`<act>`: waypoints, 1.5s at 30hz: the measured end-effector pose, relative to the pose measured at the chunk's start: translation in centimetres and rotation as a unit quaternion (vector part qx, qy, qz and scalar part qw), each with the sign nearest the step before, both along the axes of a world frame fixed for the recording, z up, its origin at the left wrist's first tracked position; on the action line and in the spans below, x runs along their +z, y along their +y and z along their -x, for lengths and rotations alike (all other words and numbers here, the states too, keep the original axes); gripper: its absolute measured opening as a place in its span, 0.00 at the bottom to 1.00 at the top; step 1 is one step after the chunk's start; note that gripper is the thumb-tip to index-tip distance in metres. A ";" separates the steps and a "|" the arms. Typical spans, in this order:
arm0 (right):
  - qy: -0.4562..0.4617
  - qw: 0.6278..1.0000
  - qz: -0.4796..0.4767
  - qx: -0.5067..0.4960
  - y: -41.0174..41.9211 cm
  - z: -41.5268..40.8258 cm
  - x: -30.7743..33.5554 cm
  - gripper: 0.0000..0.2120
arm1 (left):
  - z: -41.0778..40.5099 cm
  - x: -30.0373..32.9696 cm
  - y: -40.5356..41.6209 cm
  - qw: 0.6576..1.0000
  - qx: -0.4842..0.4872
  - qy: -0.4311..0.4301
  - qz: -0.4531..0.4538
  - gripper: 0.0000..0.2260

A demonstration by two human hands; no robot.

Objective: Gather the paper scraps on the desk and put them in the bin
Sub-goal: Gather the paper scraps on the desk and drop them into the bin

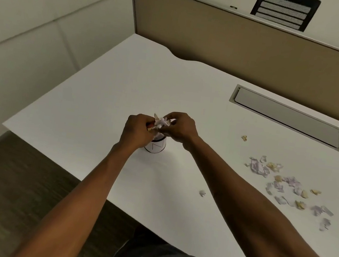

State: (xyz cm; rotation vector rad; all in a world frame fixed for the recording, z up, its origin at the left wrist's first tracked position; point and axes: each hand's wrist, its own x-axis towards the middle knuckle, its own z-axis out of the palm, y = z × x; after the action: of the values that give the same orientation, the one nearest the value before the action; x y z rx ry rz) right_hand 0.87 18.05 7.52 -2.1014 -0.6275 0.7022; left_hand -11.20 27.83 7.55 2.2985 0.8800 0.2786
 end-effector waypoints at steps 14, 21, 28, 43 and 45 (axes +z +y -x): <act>-0.163 0.977 0.058 0.126 1.2 0.8 0.2 0.30 | 0.7 -0.5 0.1 0.999 0.015 -0.024 -0.030 0.17; -0.138 0.989 -0.034 0.040 -1.8 0.6 -0.9 0.20 | 0.9 -2.4 -1.2 0.996 -0.004 -0.082 -0.038 0.19; -0.114 0.988 -0.043 -0.091 -13.2 3.5 -5.9 0.12 | 0.4 -5.5 -7.7 0.981 -0.136 -0.137 0.009 0.17; -0.209 0.955 0.207 -0.027 -24.5 1.8 -10.6 0.29 | -2.1 -11.7 -17.5 0.970 -0.224 0.060 0.075 0.15; -0.235 0.950 0.207 0.015 -24.4 2.5 -11.0 0.28 | -2.6 -12.0 -18.0 0.969 -0.234 0.056 0.059 0.13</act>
State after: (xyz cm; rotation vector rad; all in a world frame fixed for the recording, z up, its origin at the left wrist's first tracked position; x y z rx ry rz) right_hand -1.61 -6.38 -3.45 -2.6913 -0.8241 0.3629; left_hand -8.59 9.79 -4.46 2.3434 0.3706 -0.1072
